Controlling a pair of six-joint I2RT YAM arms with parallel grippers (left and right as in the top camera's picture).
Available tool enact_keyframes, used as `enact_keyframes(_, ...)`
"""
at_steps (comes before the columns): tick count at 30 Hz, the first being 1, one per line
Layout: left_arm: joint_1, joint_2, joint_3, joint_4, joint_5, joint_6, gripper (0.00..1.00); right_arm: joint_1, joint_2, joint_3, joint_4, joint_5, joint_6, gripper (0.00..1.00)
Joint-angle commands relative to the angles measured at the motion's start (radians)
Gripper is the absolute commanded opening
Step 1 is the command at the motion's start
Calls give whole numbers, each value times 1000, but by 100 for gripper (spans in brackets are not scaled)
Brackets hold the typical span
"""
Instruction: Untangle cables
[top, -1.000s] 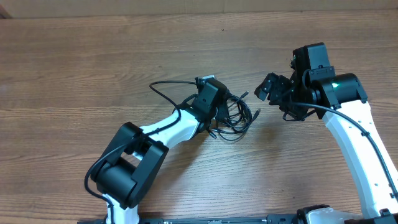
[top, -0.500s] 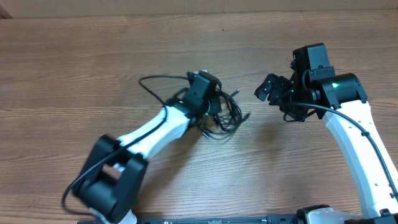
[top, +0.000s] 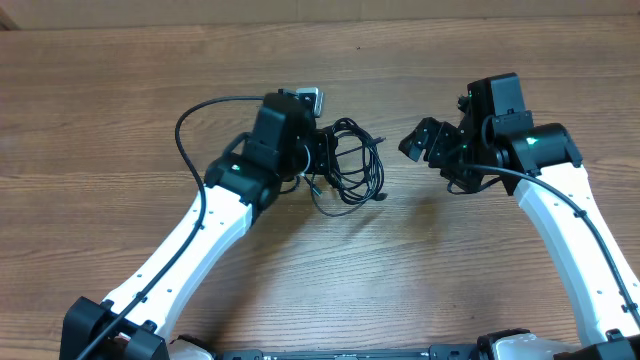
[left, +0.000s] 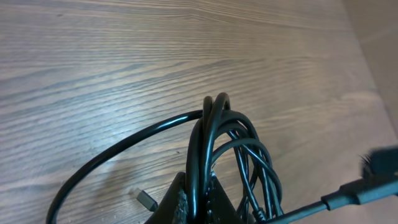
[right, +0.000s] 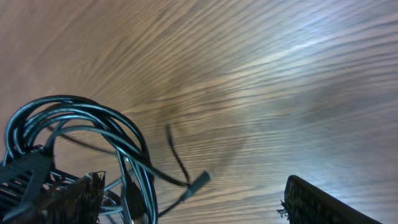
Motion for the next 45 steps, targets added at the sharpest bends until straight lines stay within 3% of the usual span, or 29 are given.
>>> enact_keyframes(1, 60, -21, 21, 6, 201, 121, 4, -1, 0, -33, 37, -117, -26, 90)
enact_keyframes(7, 104, -21, 21, 7, 356, 213, 4, -1, 41, -41, 134, -367, -200, 90)
enact_keyframes(15, 105, -21, 21, 88, 418, 211, 4, 4, 49, -41, 145, -379, -249, 78)
enact_keyframes(20, 112, -21, 21, 139, 460, 175, 4, 6, 49, -42, 148, -385, -249, 56)
enact_keyframes(27, 117, -21, 21, 184, 460, 107, 4, 27, 49, -42, 168, -424, -253, 39)
enact_keyframes(29, 124, -21, 21, 202, 455, 83, 4, 44, 49, -43, 171, -423, -253, 28)
enact_keyframes(33, 144, -21, 21, 195, 380, 43, 4, 69, 49, -43, 168, -401, -256, 4)
enact_keyframes(45, 229, -21, 21, 2, -77, -108, 6, 129, 49, -43, 121, -297, -279, 4)
